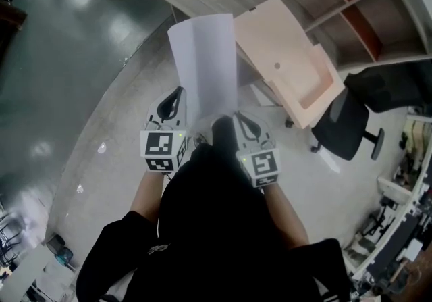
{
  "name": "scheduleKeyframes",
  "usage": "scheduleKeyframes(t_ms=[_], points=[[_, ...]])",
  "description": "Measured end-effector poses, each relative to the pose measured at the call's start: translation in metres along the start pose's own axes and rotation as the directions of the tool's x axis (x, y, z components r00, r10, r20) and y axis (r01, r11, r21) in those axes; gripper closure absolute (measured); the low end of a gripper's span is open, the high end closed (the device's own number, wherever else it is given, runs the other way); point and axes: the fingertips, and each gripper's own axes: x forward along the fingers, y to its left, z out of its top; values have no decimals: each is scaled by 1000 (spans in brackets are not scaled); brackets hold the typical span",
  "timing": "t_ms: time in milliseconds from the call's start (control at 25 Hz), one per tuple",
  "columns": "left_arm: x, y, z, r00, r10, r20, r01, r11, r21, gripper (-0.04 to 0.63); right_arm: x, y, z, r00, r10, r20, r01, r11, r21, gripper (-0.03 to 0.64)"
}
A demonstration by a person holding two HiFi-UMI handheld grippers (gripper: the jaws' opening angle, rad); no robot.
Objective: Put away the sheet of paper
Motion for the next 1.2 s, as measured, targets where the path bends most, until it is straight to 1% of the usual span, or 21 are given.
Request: scheduleKeyframes(t_ms=[160,280,440,640,760,1000,1200], points=[[17,-2,10,1000,-4,-13,4,1000,2,549,11,-15,7,1000,0,4,0,1000,15,600],[34,-9,20,1000,-6,-21,6,1000,8,549,16,-34,14,1000,7,-5,-7,1000,19,600],[67,-12,39,998,-58,-32,59,997,58,549,29,-57,16,999,-38,-1,38,997,68,600],[103,-23,50,995,-87,-54,91,992,83,549,35,-88,10,998,-69,0,69,990,122,600],[121,-32,60,992,-106,-71,113,988,107,549,36,-105,9,997,-80,-1,79,986,149,600],[153,-49,87,987,-132,-89,146,972,182,549,40,-141,12,994,-107,23,101,975,197,600],[181,-69,99,982,-155,-112,175,965,198,549,42,-168,14,994,-110,27,102,973,209,600]])
